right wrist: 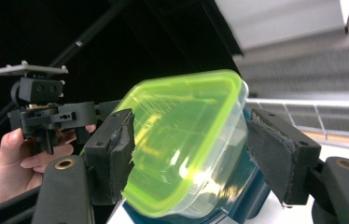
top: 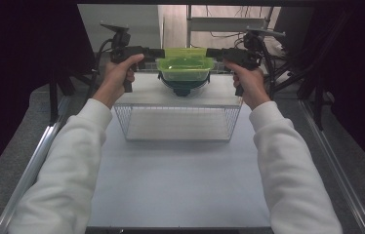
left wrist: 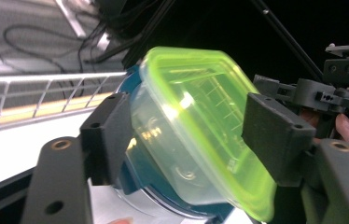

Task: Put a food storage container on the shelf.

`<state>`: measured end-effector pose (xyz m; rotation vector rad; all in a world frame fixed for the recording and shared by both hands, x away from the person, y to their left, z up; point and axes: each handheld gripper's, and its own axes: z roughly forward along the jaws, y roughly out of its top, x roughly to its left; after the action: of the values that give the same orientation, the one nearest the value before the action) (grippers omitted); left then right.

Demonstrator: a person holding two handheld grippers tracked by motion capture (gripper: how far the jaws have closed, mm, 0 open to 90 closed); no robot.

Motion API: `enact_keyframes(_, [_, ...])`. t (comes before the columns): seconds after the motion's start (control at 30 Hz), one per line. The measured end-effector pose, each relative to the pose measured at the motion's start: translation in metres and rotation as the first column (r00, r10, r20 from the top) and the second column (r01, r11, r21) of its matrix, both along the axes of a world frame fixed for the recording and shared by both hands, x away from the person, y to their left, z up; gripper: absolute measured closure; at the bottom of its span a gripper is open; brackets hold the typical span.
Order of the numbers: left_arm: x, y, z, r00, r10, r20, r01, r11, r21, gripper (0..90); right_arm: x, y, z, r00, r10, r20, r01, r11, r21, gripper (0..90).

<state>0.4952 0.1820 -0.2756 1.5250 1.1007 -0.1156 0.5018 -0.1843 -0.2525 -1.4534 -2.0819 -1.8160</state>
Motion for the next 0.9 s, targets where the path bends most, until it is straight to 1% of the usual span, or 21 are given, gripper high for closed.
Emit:
enact_keyframes(0.03, [-0.005,0.002,0.003,0.9997,-0.012,0.023,0.012,0.9999,0.007,30.4,-0.003,-0.002,0.001,0.9999,0.002,0.016,-0.002,1.0000,0.003,31.2])
enact_keyframes(0.07, [-0.010,0.003,0.006,0.9990,-0.016,0.043,0.015,0.9996,0.023,28.9,-0.007,-0.005,0.003,0.9991,0.009,0.041,-0.009,1.0000,-0.001,30.6])
enact_keyframes(0.1, [-0.015,0.004,0.009,0.9978,-0.011,0.065,0.009,0.9994,0.033,27.8,-0.011,-0.007,0.005,0.9977,0.013,0.066,-0.012,0.9998,-0.018,30.2])
enact_keyframes(0.13, [-0.020,0.005,0.011,0.9966,-0.013,0.081,0.010,0.9994,0.033,27.2,-0.015,-0.009,0.006,0.9965,0.019,0.081,-0.015,0.9991,-0.040,29.4])
enact_keyframes(0.17, [-0.027,0.008,0.013,0.9950,-0.016,0.099,0.014,0.9998,0.016,27.0,-0.018,-0.011,0.007,0.9950,0.023,0.097,-0.018,0.9984,-0.054,28.9])
enact_keyframes(0.2, [-0.033,0.010,0.014,0.9937,-0.016,0.111,0.014,0.9998,0.012,26.5,-0.024,-0.015,0.006,0.9920,0.033,0.122,-0.024,0.9966,-0.079,28.0])
enact_keyframes(0.23, [-0.038,0.012,0.015,0.9927,-0.014,0.120,0.012,0.9998,0.015,26.1,-0.029,-0.019,0.006,0.9900,0.039,0.136,-0.028,0.9961,-0.084,27.5])
enact_keyframes(0.27, [-0.045,0.014,0.015,0.9906,-0.019,0.135,0.016,0.9995,0.027,25.8,-0.033,-0.021,0.006,0.9881,0.042,0.148,-0.030,0.9958,-0.087,27.0])
enact_keyframes(0.33, [-0.056,0.017,0.013,0.9876,-0.024,0.155,0.018,0.9989,0.044,25.0,-0.047,-0.029,0.003,0.9831,0.061,0.172,-0.041,0.9926,-0.114,26.6])
enact_keyframes(0.43, [-0.077,0.023,0.007,0.9819,-0.039,0.185,0.023,0.9956,0.091,24.5,-0.063,-0.037,-0.002,0.9766,0.081,0.199,-0.050,0.9864,-0.157,26.2])
enact_keyframes(0.5, [-0.093,0.028,-0.002,0.9787,-0.042,0.201,0.019,0.9930,0.117,24.5,-0.075,-0.043,-0.008,0.9715,0.105,0.212,-0.066,0.9805,-0.185,26.2])
enact_keyframes(0.53, [-0.098,0.030,-0.006,0.9777,-0.045,0.205,0.020,0.9924,0.122,24.5,-0.082,-0.046,-0.012,0.9688,0.118,0.218,-0.072,0.9758,-0.206,26.2])
enact_keyframes(0.57, [-0.108,0.032,-0.012,0.9760,-0.044,0.213,0.015,0.9908,0.134,24.5,-0.087,-0.048,-0.015,0.9666,0.125,0.223,-0.075,0.9729,-0.219,26.2])
enact_keyframes(0.6, [-0.114,0.033,-0.016,0.9752,-0.040,0.218,0.008,0.9894,0.145,24.5,-0.095,-0.051,-0.021,0.9637,0.133,0.231,-0.077,0.9684,-0.237,26.2])
enact_keyframes(0.67, [-0.132,0.036,-0.032,0.9735,-0.022,0.228,-0.016,0.9864,0.163,25.2,-0.106,-0.055,-0.031,0.9606,0.142,0.239,-0.078,0.9633,-0.257,26.7])
enact_keyframes(0.7, [-0.139,0.037,-0.040,0.9746,-0.024,0.223,-0.015,0.9847,0.173,25.4,-0.113,-0.057,-0.040,0.9585,0.146,0.245,-0.079,0.9612,-0.264,27.2])
enact_keyframes(0.77, [-0.151,0.038,-0.054,0.9763,-0.023,0.215,-0.020,0.9808,0.194,25.5,-0.123,-0.060,-0.052,0.9588,0.153,0.240,-0.083,0.9574,-0.277,27.2])
enact_keyframes(0.8, [-0.159,0.039,-0.063,0.9773,-0.023,0.211,-0.023,0.9767,0.214,25.5,-0.128,-0.062,-0.060,0.9599,0.154,0.234,-0.084,0.9547,-0.286,27.2])
enact_keyframes(0.83, [-0.165,0.039,-0.071,0.9783,-0.026,0.206,-0.021,0.9742,0.225,25.6,-0.135,-0.064,-0.069,0.9612,0.156,0.228,-0.083,0.9504,-0.300,27.2])
enact_keyframes(0.87, [-0.169,0.039,-0.076,0.9796,-0.026,0.199,-0.020,0.9737,0.227,25.6,-0.140,-0.066,-0.076,0.9620,0.157,0.223,-0.085,0.9495,-0.302,27.2])
enact_keyframes(0.9, [-0.176,0.039,-0.085,0.9816,-0.029,0.189,-0.016,0.9730,0.230,25.6,-0.144,-0.067,-0.081,0.9633,0.160,0.215,-0.088,0.9475,-0.307,27.2])
